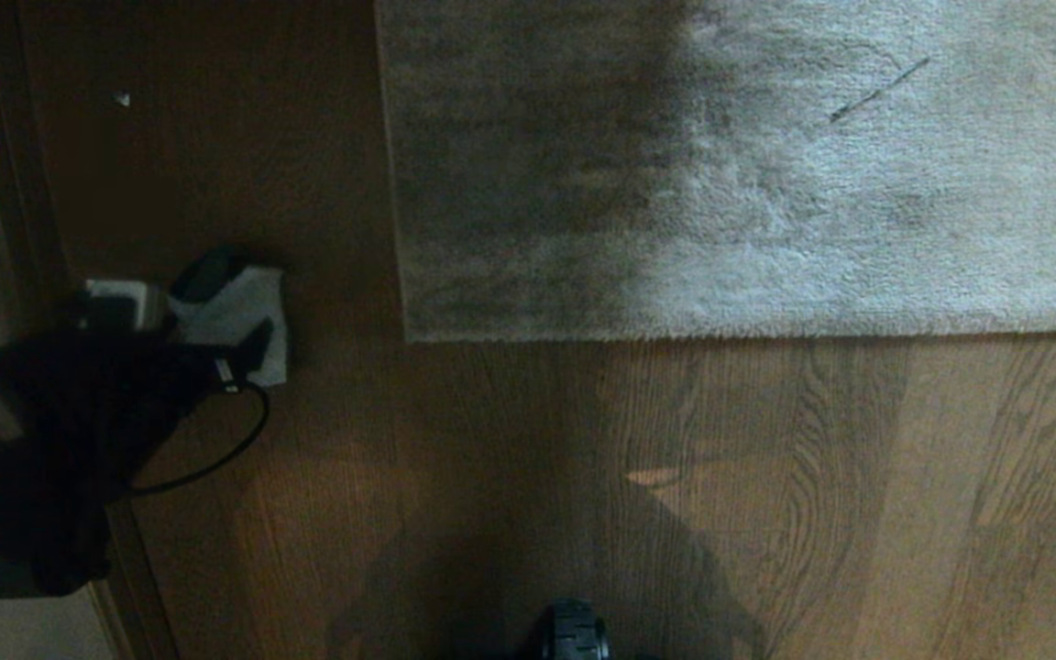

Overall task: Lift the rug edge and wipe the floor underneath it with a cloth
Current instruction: Pick up the rag

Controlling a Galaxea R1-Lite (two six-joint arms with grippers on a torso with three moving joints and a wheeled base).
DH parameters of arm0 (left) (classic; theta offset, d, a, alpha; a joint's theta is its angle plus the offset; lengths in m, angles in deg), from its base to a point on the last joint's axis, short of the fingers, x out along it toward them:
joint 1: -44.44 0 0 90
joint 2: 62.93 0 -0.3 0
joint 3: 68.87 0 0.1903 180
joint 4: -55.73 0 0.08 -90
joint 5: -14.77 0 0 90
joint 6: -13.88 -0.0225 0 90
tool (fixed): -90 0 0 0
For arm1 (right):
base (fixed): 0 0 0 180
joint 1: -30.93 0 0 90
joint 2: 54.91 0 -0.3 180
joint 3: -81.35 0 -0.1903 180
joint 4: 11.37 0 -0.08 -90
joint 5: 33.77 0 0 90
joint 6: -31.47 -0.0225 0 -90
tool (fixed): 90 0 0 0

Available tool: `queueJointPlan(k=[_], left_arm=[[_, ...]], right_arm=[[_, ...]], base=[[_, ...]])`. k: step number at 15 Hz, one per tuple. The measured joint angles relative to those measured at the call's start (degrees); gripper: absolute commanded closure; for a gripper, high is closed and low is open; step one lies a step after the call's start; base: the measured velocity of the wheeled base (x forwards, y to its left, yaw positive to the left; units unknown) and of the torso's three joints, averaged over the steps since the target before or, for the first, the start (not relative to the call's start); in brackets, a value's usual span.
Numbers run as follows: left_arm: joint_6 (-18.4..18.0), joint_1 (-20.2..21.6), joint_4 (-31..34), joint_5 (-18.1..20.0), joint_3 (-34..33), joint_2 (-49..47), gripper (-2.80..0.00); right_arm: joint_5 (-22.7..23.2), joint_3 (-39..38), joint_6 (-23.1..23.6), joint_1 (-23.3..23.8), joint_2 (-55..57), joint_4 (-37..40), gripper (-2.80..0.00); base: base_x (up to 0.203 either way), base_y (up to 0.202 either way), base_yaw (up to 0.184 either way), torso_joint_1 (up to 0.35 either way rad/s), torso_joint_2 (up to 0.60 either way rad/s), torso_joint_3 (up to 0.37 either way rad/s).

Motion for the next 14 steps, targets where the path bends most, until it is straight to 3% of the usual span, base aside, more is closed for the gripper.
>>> queueJointPlan(k=[14], left_arm=[[0.15, -0.11, 0.02, -0.11, 3.69, -2.56, -2.8]], right_arm=[[0.01, 0.0, -0.03, 0.0, 0.0, 0.0, 0.0]], base=[[0.0, 0.0, 0.0, 0.0, 0.0, 0.0]])
